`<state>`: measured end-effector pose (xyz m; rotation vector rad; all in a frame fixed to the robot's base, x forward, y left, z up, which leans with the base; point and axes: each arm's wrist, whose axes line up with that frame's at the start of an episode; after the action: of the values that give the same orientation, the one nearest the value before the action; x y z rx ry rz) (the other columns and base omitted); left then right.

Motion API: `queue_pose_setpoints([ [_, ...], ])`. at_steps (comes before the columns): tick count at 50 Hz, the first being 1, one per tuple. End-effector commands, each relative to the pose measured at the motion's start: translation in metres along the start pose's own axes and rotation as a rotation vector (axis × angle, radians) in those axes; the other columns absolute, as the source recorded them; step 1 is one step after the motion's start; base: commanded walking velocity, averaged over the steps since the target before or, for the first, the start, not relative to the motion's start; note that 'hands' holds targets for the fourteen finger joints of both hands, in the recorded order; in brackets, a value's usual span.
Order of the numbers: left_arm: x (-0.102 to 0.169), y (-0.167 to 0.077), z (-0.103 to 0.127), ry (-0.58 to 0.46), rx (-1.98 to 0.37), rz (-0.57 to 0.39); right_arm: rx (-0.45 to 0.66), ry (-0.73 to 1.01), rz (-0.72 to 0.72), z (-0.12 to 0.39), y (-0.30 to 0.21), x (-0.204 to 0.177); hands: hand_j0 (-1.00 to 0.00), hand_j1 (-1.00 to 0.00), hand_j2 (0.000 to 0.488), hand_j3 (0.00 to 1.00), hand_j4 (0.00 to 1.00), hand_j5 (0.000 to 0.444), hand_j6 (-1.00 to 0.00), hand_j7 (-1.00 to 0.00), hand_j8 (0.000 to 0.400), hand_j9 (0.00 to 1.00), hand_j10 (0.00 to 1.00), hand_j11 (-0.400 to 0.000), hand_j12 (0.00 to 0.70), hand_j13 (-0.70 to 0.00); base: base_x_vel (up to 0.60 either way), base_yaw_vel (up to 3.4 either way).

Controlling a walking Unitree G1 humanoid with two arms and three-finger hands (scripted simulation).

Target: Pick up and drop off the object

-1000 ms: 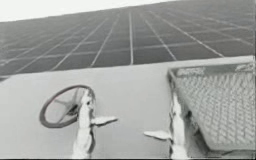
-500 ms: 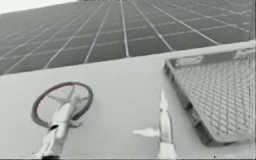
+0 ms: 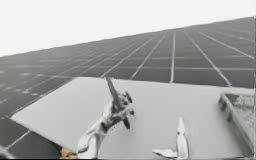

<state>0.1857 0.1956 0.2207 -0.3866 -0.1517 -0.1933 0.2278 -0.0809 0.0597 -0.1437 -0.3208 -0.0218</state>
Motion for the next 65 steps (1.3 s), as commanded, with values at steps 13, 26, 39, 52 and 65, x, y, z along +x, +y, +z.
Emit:
queue_pose_setpoints([
  [13, 0.019, -0.030, -0.043, 0.120, -0.541, -0.114, 0.268, -0.280, -0.103, -0.018, 0.159, 0.050, -1.00, -1.00, 0.000, 0.00, 0.00, 0.000, -1.00, -1.00, 0.400, 0.00, 0.00, 0.000, 0.700, 0.000, 0.00, 0.00],
  [26, 0.018, -0.027, -0.051, 0.180, -0.504, -0.070, 0.726, 0.086, -0.038, -0.060, 0.157, 0.061, -1.00, -1.00, 0.000, 1.00, 1.00, 0.000, -1.00, -1.00, 0.400, 1.00, 1.00, -0.400, 0.700, -0.700, 0.00, 0.00],
  [39, 0.047, 0.000, -0.109, 0.463, -0.333, 0.077, 0.796, 0.289, -0.398, -0.074, 0.076, 0.057, 0.00, 0.00, 0.000, 1.00, 1.00, 0.000, 0.00, 0.00, 0.000, 1.00, 1.00, -0.400, 0.000, -0.700, 0.00, 0.00],
  [52, 0.019, 0.016, -0.130, 0.533, -0.372, 0.110, 0.660, -0.409, 0.033, -0.115, 0.059, 0.115, 0.00, 0.00, 0.000, 1.00, 1.00, 0.000, 0.00, 0.00, 0.000, 1.00, 1.00, -0.400, 0.000, -0.700, 0.00, 0.00],
  [65, -0.006, -0.008, -0.144, 0.591, -0.407, 0.013, 0.636, -0.765, 0.067, -0.088, -0.019, 0.115, 0.00, 0.00, 0.000, 1.00, 1.00, 0.000, 0.00, 0.00, 0.000, 1.00, 1.00, -0.400, 0.000, -0.700, 0.00, 0.00],
])
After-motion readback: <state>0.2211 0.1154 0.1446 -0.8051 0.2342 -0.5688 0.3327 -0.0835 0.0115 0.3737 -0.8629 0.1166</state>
